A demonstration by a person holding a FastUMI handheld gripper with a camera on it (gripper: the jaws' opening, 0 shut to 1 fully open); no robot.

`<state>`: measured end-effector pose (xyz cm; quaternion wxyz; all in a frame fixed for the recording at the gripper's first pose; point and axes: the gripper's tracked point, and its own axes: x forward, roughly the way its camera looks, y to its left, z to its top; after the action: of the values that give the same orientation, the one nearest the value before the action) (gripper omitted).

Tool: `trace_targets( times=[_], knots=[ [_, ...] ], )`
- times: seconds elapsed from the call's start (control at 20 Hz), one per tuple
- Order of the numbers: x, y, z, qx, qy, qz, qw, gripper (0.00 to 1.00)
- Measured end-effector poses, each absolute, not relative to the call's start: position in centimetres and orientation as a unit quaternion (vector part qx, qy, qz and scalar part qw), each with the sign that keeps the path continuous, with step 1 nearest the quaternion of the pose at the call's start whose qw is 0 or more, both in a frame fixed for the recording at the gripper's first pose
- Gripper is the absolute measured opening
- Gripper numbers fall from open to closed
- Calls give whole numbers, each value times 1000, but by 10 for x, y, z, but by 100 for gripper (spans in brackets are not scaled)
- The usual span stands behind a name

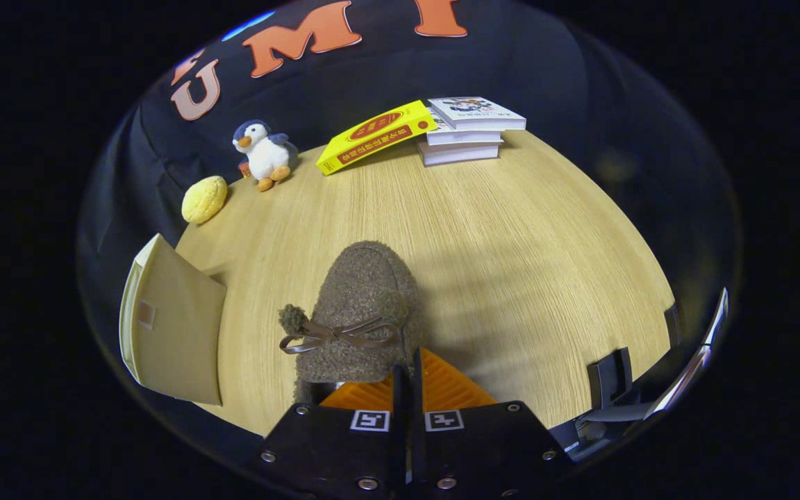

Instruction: Open the storage box then place both shoes into the box .Put the left shoe in first, then the right shoe, with the right side of both shoes facing outward in a uniform manner.

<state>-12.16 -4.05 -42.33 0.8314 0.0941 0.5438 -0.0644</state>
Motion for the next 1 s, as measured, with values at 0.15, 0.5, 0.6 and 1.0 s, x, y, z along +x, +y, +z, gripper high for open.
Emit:
trace_targets(
  times=[0.15,0.5,0.6,1.0],
  knots=[
    [-112,-17,-390,98,532,-55,839,4],
    [-83,64,-330,104,513,-11,852,4],
    [-73,96,-318,108,507,10,855,4],
    [-45,222,-294,106,495,76,859,4]
  ],
)
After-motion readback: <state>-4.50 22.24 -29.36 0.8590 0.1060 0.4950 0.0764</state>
